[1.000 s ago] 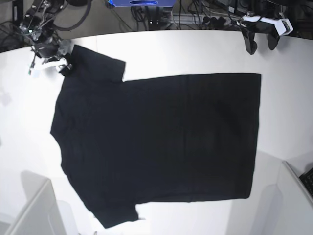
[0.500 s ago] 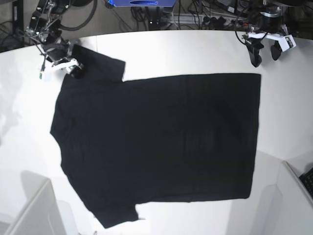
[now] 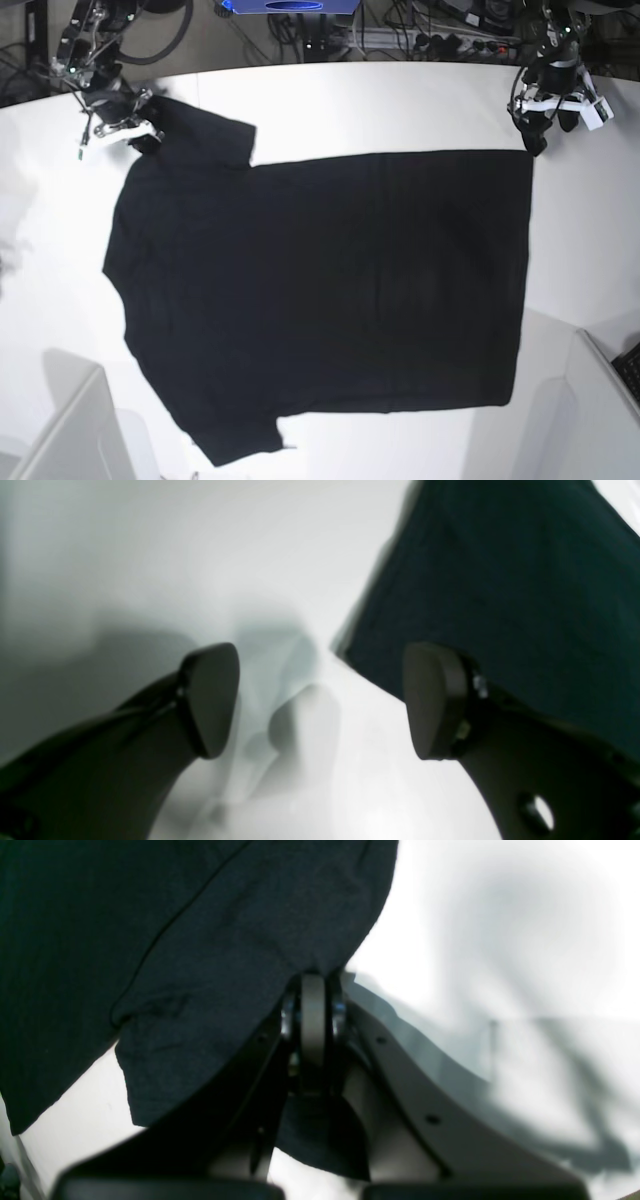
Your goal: Fold the T-shirt properly
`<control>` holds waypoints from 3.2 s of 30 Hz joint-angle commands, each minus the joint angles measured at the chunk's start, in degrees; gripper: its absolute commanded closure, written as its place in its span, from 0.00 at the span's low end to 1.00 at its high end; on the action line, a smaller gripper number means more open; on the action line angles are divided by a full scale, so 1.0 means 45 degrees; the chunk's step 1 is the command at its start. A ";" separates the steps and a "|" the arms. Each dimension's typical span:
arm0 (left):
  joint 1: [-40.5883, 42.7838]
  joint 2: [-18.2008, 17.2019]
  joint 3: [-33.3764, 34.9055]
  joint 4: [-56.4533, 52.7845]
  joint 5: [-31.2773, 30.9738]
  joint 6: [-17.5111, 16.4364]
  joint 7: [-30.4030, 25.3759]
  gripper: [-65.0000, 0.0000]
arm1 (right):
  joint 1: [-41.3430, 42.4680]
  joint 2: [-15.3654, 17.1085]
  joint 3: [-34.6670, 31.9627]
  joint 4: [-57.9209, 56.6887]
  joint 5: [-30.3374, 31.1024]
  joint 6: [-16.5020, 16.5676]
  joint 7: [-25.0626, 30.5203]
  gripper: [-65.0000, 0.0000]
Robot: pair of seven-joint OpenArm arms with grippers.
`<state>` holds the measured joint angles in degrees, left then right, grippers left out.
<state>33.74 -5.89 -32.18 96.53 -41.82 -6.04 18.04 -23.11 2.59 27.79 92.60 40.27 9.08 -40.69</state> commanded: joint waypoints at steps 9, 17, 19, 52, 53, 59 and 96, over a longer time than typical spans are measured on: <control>-0.1587 -0.0146 0.0031 -0.0968 0.0005 -0.0132 0.1119 0.24 | -0.0109 0.0001 -0.0012 -0.0133 -0.0617 -0.0270 -0.0736 1.00; -0.2681 -0.0068 0.0051 -0.1554 -0.0034 -0.0132 0.2389 0.24 | -0.0090 0.0001 -0.0012 -0.0133 -0.0617 -0.0289 -0.0736 1.00; -0.2896 -0.0068 0.0051 -0.1749 -0.0034 -0.0132 0.2799 0.25 | -0.0031 0.0001 -0.0012 -0.0133 -0.0617 -0.0289 -0.0736 1.00; -0.1372 -0.0733 0.0832 -0.0245 0.0083 -0.0132 0.2975 1.00 | -0.1203 0.0098 0.0105 0.1118 -0.0617 -0.0289 -0.0678 1.00; -0.1236 -0.0733 0.0832 -0.0225 0.0083 -0.0132 0.2975 1.00 | -0.1398 0.0079 0.0105 0.1352 -0.0617 -0.0289 -0.0678 1.00; -0.0474 -0.0733 0.0832 -0.0225 0.0083 -0.0132 0.2955 1.00 | -0.2297 0.0059 0.0085 0.2212 -0.0558 -0.0289 -0.0678 1.00; -0.0552 -0.1006 0.0832 0.2041 0.0083 -0.0054 0.4577 1.00 | -0.1164 -0.0331 0.0007 0.4849 -0.0539 -0.0289 -0.1361 1.00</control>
<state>31.22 -9.87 -27.97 104.73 -40.84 -6.02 39.92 -28.60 0.67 27.55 113.30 37.17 7.55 -48.25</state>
